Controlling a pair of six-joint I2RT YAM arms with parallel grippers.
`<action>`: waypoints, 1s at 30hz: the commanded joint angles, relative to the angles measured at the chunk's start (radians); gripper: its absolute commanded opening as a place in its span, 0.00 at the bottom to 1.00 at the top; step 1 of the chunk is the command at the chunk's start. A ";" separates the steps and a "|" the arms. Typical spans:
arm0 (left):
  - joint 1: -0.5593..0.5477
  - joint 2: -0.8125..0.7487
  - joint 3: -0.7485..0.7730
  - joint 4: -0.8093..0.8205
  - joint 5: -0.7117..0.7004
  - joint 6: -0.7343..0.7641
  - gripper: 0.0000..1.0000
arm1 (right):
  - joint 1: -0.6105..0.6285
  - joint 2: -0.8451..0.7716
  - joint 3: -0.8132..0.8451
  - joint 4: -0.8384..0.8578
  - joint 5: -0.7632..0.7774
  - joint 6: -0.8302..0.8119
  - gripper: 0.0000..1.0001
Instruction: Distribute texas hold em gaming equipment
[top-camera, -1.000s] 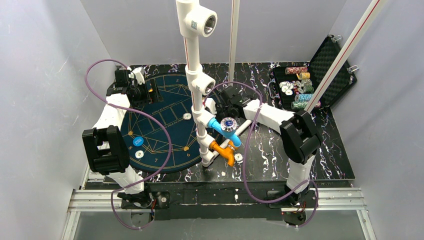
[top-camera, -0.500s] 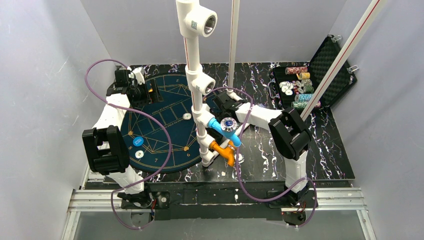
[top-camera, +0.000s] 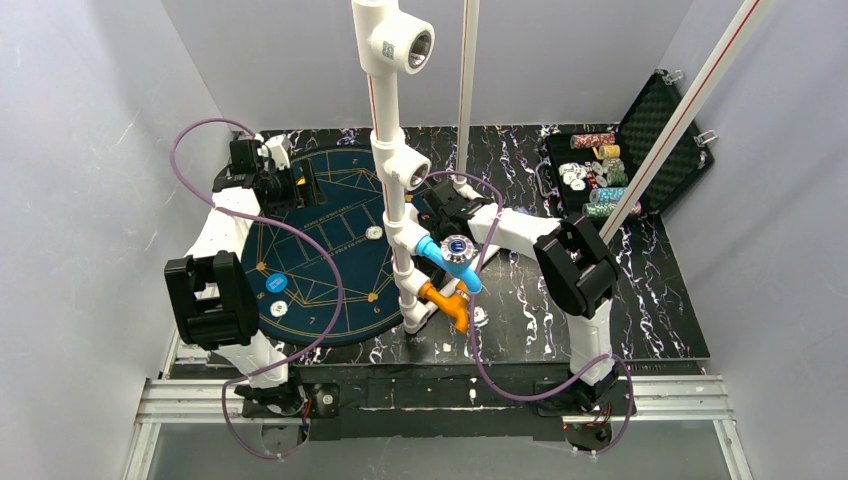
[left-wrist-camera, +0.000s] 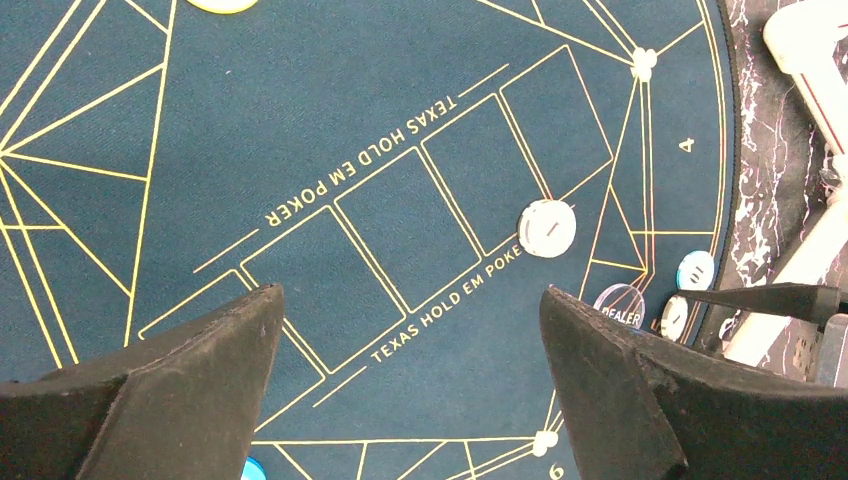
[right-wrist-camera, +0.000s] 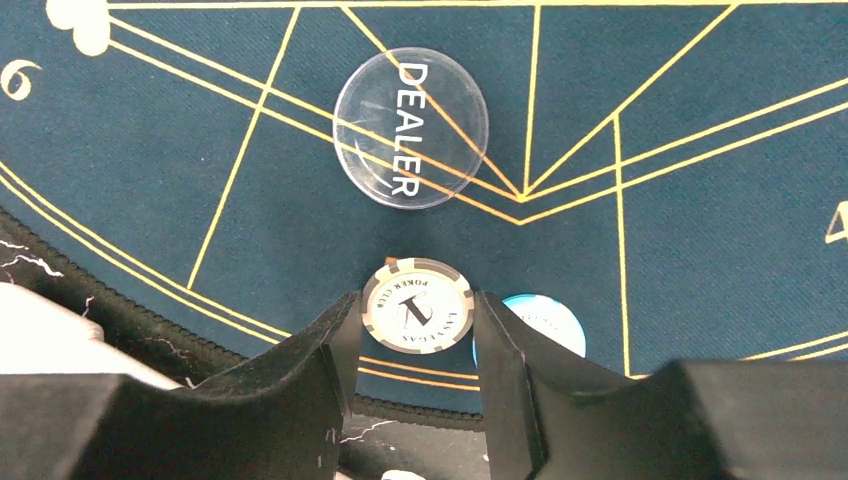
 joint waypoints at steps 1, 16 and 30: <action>0.006 -0.029 0.019 -0.019 0.009 0.017 0.99 | 0.004 0.013 0.055 -0.015 0.016 -0.015 0.56; -0.062 0.051 0.094 -0.100 0.006 0.220 0.99 | -0.015 -0.103 0.039 -0.040 -0.043 0.051 0.68; -0.495 0.418 0.269 -0.196 -0.190 0.609 0.61 | -0.325 -0.220 -0.135 0.043 -0.161 0.079 0.73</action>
